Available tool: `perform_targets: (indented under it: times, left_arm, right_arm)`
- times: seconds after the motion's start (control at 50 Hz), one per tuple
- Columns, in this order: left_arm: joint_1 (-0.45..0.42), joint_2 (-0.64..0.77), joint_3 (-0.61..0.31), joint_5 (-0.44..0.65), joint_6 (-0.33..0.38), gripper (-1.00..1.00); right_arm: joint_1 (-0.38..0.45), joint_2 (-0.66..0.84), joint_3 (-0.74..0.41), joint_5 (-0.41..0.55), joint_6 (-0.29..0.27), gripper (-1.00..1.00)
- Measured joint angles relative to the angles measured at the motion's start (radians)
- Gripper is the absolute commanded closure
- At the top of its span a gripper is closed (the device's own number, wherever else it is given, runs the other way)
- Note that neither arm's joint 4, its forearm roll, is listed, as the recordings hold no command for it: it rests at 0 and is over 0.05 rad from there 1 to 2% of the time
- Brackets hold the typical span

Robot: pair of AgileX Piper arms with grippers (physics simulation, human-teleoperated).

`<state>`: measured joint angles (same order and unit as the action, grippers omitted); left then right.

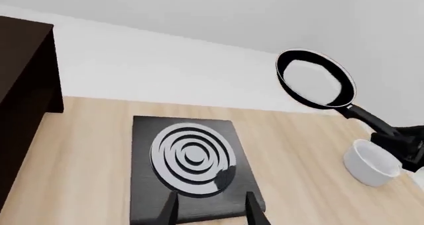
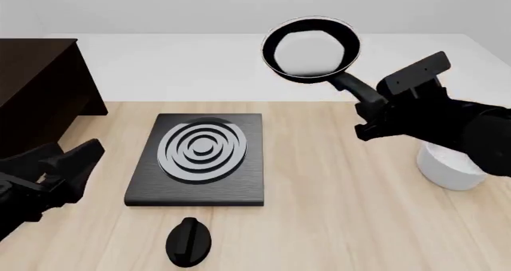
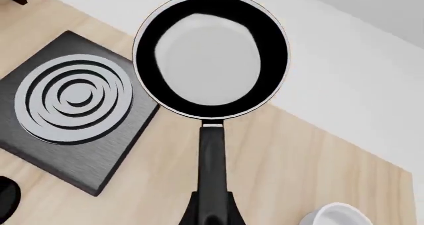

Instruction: Put the frying pan on the cabinet shelf.

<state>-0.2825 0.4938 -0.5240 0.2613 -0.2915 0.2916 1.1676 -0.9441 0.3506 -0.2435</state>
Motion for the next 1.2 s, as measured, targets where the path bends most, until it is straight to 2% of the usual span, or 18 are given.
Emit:
perform_targets:
  times: [0.2, 0.58, 0.88, 1.2]
  left_arm:
    - [-0.034, 0.082, -0.039, -0.042, -0.17, -1.0]
    - [-0.149, 0.037, -0.052, -0.03, -0.422, -1.0]
    - [-0.188, 0.016, -0.037, -0.044, -0.514, -1.0]
    - [-0.207, 0.013, -0.012, -0.065, -0.565, -1.0]
  right_arm:
    - [0.091, 0.016, -0.086, 0.012, 0.01, 1.0]
    - [0.279, 0.088, -0.203, 0.004, 0.054, 1.0]
    - [0.39, 0.143, -0.241, -0.041, 0.083, 1.0]
    - [0.509, 0.203, -0.263, -0.075, 0.107, 1.0]
